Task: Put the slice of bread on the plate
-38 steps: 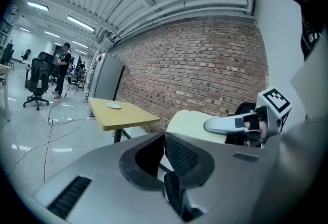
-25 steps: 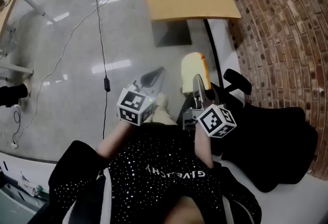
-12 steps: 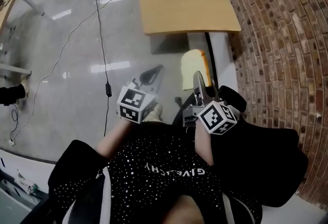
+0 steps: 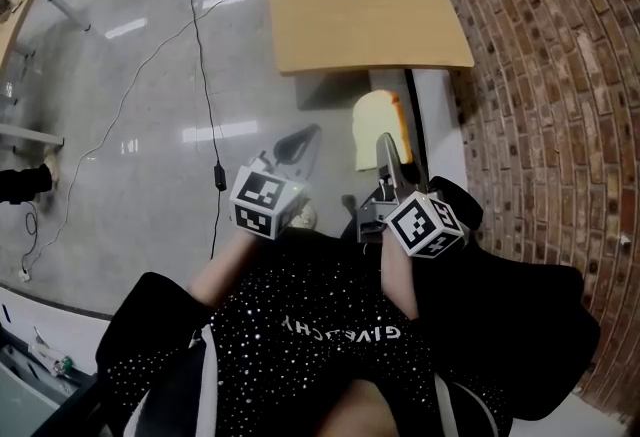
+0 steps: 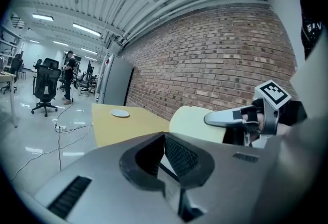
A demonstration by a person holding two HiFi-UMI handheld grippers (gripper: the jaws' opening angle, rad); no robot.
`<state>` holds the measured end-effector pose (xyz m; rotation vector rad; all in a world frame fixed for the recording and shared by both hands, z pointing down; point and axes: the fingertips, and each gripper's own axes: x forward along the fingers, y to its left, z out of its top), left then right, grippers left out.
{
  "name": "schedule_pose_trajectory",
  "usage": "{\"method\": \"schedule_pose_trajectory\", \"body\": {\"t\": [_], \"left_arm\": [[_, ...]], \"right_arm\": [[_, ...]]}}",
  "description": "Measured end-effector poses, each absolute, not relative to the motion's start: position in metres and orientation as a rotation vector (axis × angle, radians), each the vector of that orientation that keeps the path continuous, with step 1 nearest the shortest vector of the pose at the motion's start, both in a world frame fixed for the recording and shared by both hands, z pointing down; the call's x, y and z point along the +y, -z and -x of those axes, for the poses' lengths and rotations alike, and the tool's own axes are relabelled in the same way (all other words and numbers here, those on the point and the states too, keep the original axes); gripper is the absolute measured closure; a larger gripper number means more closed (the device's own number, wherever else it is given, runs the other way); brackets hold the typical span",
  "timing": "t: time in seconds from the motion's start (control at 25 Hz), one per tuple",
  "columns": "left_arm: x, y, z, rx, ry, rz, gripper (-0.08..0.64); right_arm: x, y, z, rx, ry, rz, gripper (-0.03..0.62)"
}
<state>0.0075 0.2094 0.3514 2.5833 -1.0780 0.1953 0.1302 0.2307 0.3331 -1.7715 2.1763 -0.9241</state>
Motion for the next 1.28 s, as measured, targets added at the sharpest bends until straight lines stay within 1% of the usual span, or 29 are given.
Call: {"method": "schedule_pose_trajectory", "body": {"t": [0.88,1.28], "left_arm": [[0.231,-0.351,0.002,-1.175,-0.188,-2.537,0.548],[0.213,-0.351,0.005,-1.199,-0.194,-2.515,0.548]], "right_arm": [[0.247,-0.337,-0.122,2.214,0.947,1.695,0.497],[0.226,-0.341,-0.118,2.234,0.988,1.649,0.497]]}}
